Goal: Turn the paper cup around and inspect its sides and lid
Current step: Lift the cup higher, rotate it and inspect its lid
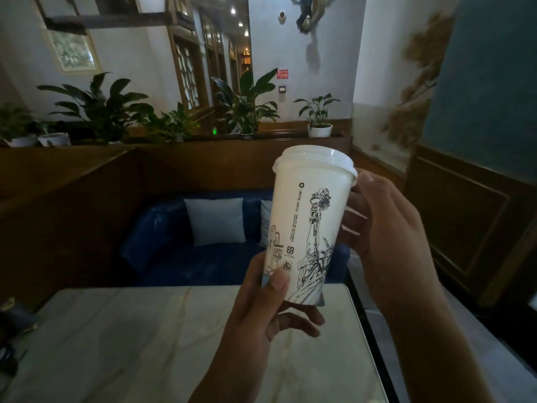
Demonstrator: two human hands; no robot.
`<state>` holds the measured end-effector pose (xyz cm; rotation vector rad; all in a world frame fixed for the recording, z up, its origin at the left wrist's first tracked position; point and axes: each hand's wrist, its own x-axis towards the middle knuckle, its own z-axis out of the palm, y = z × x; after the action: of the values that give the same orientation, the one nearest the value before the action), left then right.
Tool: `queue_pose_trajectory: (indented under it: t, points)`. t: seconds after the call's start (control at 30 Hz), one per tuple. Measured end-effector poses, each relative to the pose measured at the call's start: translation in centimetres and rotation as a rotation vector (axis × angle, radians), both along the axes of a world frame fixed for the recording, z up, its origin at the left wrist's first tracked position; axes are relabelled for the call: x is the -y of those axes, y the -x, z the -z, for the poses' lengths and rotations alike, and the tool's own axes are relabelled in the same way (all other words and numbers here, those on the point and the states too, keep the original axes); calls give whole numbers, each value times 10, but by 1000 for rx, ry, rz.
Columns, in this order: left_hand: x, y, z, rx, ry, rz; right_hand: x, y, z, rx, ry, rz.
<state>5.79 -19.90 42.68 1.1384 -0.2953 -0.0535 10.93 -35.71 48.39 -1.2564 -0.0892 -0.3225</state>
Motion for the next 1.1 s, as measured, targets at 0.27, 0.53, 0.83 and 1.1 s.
queue_pose_trajectory:
  t: [0.27,0.53,0.83,1.1]
  points:
    - [9,-1,7,71,-106,-128,1,3,5,30,117,93]
    - [15,-4,13,89,-331,-241,2,4,-1,-73,60,10]
    - [26,-8,20,65,-350,-319,-2,7,-3,-109,89,-102]
    - [26,-10,22,-37,-168,-186,-10,7,-2,-77,47,-116]
